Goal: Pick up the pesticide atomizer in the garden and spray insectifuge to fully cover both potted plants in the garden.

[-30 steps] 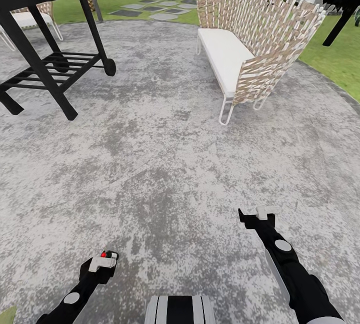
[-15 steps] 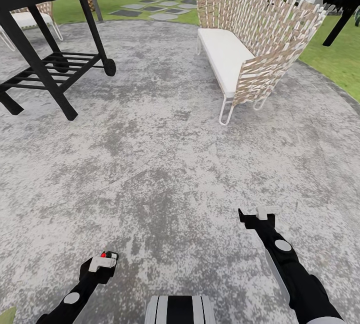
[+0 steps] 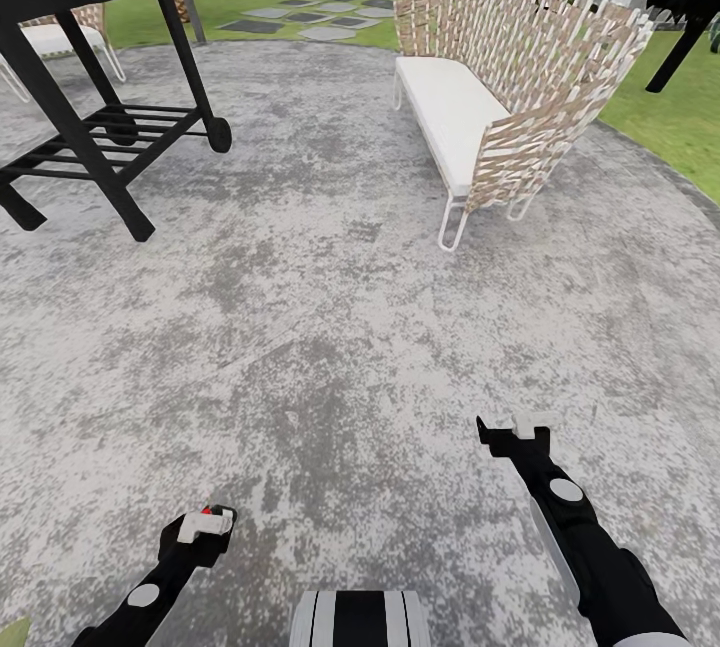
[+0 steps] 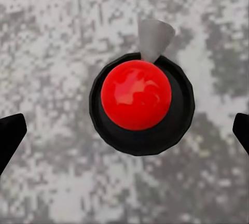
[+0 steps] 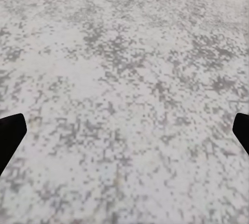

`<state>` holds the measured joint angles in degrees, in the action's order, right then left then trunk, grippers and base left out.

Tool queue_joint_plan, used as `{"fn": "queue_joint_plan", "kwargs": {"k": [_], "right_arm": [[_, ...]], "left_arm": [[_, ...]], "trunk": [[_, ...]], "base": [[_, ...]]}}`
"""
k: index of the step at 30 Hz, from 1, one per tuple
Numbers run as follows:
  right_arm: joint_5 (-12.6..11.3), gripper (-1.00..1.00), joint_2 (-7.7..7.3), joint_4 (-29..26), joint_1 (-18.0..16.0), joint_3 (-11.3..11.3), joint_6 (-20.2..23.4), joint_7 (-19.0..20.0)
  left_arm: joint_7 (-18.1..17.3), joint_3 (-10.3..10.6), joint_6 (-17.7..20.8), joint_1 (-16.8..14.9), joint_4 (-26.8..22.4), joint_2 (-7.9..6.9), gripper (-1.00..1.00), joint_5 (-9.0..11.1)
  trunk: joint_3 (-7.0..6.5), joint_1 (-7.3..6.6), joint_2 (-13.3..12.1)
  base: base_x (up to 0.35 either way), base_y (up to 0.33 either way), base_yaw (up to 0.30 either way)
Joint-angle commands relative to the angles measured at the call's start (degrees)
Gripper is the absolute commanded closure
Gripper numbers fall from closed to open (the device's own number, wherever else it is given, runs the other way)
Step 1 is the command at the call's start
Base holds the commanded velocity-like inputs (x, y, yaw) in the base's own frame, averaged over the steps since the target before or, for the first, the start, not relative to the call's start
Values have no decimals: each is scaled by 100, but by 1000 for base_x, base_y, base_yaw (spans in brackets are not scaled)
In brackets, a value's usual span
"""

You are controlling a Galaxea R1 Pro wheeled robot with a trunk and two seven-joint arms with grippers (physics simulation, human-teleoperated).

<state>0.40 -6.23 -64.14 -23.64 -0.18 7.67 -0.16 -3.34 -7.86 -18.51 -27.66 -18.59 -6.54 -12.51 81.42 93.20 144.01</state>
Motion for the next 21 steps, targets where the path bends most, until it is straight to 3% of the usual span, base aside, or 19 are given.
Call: {"fn": "queue_joint_plan", "kwargs": {"k": [1, 21], "right_arm": [[4, -100, -1, -10, -1, 0, 33, -2], [4, -100, -1, -7, -1, 0, 33, -2]], "left_arm": [[-35, -48, -20, -3, 3, 3, -100, -41], [-35, -48, -38, -3, -2, 10, -100, -38]], "trunk": [[3, -1, 1], [3, -1, 1]], "base": [[6, 0, 0], [0, 0, 0]]}}
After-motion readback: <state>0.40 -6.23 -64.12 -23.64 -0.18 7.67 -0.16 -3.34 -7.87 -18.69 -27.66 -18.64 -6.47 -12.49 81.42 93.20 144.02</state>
